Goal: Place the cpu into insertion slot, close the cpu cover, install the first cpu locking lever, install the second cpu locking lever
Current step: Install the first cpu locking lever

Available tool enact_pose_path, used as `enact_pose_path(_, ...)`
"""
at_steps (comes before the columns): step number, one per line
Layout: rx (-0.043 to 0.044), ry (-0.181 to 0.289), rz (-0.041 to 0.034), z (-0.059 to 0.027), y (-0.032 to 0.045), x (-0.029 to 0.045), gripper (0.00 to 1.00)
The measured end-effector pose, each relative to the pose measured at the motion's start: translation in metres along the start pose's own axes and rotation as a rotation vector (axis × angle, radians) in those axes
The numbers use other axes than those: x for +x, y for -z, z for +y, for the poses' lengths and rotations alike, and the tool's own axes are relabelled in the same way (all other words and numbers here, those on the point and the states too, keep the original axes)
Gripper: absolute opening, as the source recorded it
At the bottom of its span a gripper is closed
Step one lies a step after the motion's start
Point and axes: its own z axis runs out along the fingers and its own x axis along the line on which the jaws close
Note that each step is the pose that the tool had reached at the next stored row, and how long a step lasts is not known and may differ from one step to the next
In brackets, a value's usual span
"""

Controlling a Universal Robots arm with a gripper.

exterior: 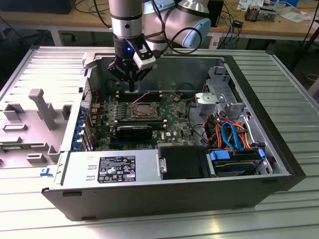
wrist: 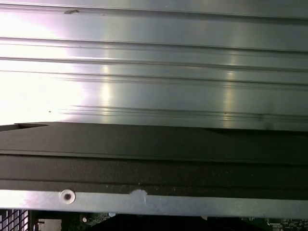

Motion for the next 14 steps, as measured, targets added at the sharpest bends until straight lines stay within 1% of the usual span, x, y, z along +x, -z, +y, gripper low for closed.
enact_pose_path(6, 0.0000, 0.000, 0.0000, -0.0001, -0.0045, -0.0003, 0.11)
enact_pose_path(8, 0.0000, 0.000, 0.0000, -0.0001, -0.0075, -0.0007, 0.11)
enact_pose_path(10, 0.0000, 0.000, 0.0001, -0.0005, -0.0090, -0.0009, 0.11)
enact_pose_path(11, 0.0000, 0.000, 0.0000, -0.0026, -0.0123, -0.0025, 0.11)
enact_pose_path(12, -0.0001, 0.000, -0.0001, -0.0026, -0.0159, -0.0049, 0.11)
enact_pose_path(14, -0.0001, 0.001, -0.0001, -0.0026, -0.0177, -0.0054, 0.11)
